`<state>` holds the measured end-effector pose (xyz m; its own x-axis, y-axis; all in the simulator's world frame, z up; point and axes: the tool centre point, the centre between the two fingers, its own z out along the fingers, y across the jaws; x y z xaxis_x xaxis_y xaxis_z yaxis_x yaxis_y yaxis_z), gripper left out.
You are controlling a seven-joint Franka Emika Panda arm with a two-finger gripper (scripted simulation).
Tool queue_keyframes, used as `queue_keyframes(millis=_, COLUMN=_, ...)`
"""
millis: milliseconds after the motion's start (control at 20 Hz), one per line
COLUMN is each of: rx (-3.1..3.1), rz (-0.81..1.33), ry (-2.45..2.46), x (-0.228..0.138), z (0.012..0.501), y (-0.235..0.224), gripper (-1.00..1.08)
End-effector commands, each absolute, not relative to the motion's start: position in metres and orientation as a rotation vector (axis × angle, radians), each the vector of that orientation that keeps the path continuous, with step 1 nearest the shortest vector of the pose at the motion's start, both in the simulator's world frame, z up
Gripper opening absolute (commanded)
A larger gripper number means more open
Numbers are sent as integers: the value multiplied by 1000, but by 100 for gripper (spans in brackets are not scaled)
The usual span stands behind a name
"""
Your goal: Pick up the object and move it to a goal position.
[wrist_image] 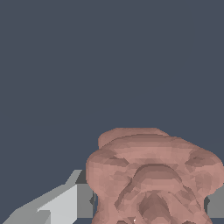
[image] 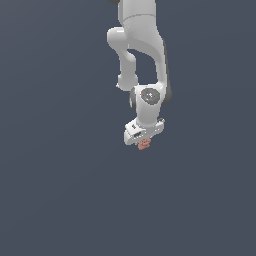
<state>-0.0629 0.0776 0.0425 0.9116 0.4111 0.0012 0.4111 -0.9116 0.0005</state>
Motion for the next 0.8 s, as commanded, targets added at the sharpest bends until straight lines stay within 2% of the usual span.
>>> queue_keyframes(millis=0, rx=3071, rz=2, ry=661, x=-63, z=43, y=79, gripper=-100)
queue_keyframes(millis=300, rx=3071, rz=2, ry=661, x=-56, z=56, y=104, gripper=-100)
queue_keyframes(millis=750, rx=3071, rz=1, ry=661, x=-35, z=92, y=175, gripper=-100)
